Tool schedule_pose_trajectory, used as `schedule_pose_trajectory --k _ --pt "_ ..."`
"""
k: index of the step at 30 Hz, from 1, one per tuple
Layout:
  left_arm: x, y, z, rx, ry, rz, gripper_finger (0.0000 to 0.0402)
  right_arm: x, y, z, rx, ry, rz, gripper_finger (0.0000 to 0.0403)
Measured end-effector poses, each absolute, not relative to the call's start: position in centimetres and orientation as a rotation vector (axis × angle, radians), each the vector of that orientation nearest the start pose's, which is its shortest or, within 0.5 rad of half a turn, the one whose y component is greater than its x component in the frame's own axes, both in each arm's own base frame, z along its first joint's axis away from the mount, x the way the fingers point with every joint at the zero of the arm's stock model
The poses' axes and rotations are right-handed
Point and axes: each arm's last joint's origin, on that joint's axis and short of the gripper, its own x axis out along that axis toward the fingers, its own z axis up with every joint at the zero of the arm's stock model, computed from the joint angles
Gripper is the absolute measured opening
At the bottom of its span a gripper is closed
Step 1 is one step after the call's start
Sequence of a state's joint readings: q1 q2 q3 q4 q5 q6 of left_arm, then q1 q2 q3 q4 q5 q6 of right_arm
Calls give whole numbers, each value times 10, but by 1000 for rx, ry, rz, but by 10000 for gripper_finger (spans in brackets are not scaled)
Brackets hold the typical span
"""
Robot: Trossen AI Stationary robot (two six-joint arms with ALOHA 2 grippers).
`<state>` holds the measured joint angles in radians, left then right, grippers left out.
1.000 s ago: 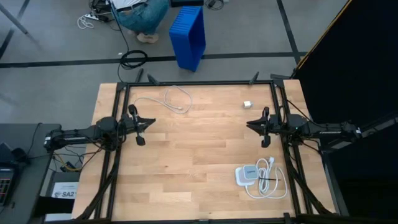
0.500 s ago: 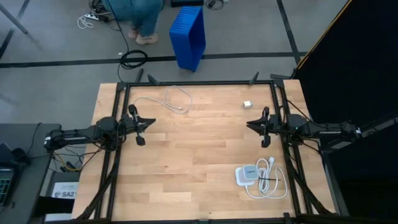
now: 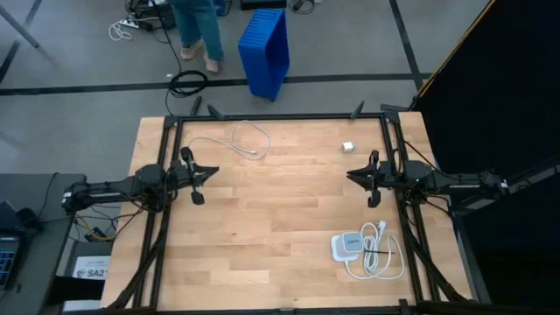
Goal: Insert USB
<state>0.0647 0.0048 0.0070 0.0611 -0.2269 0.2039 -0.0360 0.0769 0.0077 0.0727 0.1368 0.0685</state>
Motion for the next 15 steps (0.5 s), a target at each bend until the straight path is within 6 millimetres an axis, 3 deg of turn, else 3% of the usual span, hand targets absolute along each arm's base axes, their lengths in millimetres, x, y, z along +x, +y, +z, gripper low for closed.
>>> schedule_pose_trajectory --k 15 --pt "95 13 179 190 -115 305 0 102 -8 167 68 -9 -173 28"
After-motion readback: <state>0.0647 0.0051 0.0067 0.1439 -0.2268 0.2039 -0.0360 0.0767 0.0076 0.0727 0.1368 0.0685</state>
